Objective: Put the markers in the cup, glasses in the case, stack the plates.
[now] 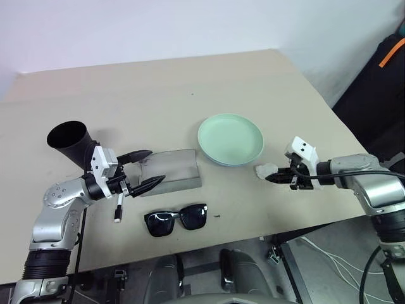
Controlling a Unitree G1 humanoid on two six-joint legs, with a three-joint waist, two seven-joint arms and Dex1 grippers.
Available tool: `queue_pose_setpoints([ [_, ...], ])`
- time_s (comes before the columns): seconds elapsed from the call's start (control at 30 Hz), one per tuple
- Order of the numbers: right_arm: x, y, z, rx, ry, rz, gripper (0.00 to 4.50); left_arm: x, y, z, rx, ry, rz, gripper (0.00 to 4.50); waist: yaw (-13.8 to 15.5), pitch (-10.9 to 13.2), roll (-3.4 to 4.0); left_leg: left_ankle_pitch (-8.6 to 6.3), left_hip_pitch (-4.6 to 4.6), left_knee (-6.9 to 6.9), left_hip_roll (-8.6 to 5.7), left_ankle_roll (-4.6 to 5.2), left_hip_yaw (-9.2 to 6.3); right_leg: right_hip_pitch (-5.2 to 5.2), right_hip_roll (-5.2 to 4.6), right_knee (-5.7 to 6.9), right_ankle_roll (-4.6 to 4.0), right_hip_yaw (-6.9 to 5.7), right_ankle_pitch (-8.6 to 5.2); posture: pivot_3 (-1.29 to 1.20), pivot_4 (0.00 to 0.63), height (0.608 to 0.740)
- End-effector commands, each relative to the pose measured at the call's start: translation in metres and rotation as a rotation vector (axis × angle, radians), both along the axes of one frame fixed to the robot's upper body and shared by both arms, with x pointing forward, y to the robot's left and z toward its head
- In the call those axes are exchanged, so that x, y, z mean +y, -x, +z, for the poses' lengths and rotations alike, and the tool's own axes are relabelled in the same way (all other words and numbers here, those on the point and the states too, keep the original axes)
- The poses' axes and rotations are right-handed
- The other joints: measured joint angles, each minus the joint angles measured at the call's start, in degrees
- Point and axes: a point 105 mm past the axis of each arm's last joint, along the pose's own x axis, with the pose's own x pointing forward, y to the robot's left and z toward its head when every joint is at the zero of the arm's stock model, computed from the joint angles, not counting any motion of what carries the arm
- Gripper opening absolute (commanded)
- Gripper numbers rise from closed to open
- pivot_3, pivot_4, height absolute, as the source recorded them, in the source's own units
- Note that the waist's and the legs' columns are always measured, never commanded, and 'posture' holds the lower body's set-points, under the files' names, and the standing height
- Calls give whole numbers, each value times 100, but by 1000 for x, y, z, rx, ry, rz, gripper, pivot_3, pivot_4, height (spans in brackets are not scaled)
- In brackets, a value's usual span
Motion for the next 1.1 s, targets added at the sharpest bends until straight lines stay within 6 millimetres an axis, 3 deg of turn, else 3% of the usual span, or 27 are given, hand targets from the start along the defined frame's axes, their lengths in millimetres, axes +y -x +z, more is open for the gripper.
queue_pose_setpoints([
  [0.03, 7, -6, 42, -123, -64, 30, 15, 1, 4, 7, -30, -6, 1, 4500, -11, 0, 0, 0, 0, 0, 0, 0, 1, -1, 0, 0, 0, 0, 0, 0, 150, 735],
  [0.17, 13, -31, 67, -224, -122, -34, 15, 10, 8, 7, -32, -9, 32, 4500, -46, 1, 1, -4, 2, 0, 2, -6, 1, -3, 2, 1, 0, 1, 0, 0, 150, 735],
  [0.33, 35, -57, 93, -335, -220, -26, 15, 18, 18, 8, -23, -10, 65, 4500, -18, 1, 1, -7, 1, -6, 6, -11, 1, -8, 4, 0, -4, -1, 2, 0, 150, 735],
  [0.5, 61, -91, 82, -343, -212, -56, 15, 28, 26, 8, -22, -34, 114, 4500, -31, 2, 2, 0, -6, -8, 4, 0, 12, -15, -1, 0, -5, 1, 3, 0, 150, 735],
  [0.63, 74, -104, 69, -306, -186, -45, 15, 34, 32, 9, -13, -48, 140, 4500, -15, 2, 3, 1, -7, -10, 5, 2, 12, -17, 0, 5, -13, 0, 8, 0, 150, 735],
  [0.67, 76, -106, 64, -291, -170, -44, 568, 36, 34, 8, -11, -53, 146, 4500, -18, 2, 3, 1, -8, -10, 5, 2, 12, -17, 0, 6, -22, 0, 14, 0, 150, 735],
  [0.9, 86, -104, 57, -257, -160, 27, 2926, 40, 42, 7, 3, -50, 179, 4500, -29, 4, 6, 1, -11, -10, 5, 2, 14, -19, -3, 7, -24, 0, 15, 0, 150, 735],
  [1.0, 91, -94, 59, -248, -167, 107, 4006, 40, 44, 7, 8, -48, 185, 4500, -32, 4, 6, 1, -10, -10, 6, 2, 13, -20, -1, 9, -24, 0, 15, 0, 150, 735],
  [1.03, 91, -93, 60, -249, -163, 111, 4321, 40, 44, 7, 9, -49, 186, 4500, -31, 4, 6, 1, -10, -10, 6, 2, 13, -21, -1, 10, -24, 0, 15, 0, 150, 735],
  [1.1, 87, -94, 63, -267, -141, 104, 4468, 40, 44, 7, 9, -48, 189, 4500, -31, 4, 6, 1, -10, -10, 6, 1, 13, -22, -1, 11, -23, 0, 14, 0, 150, 735],
])
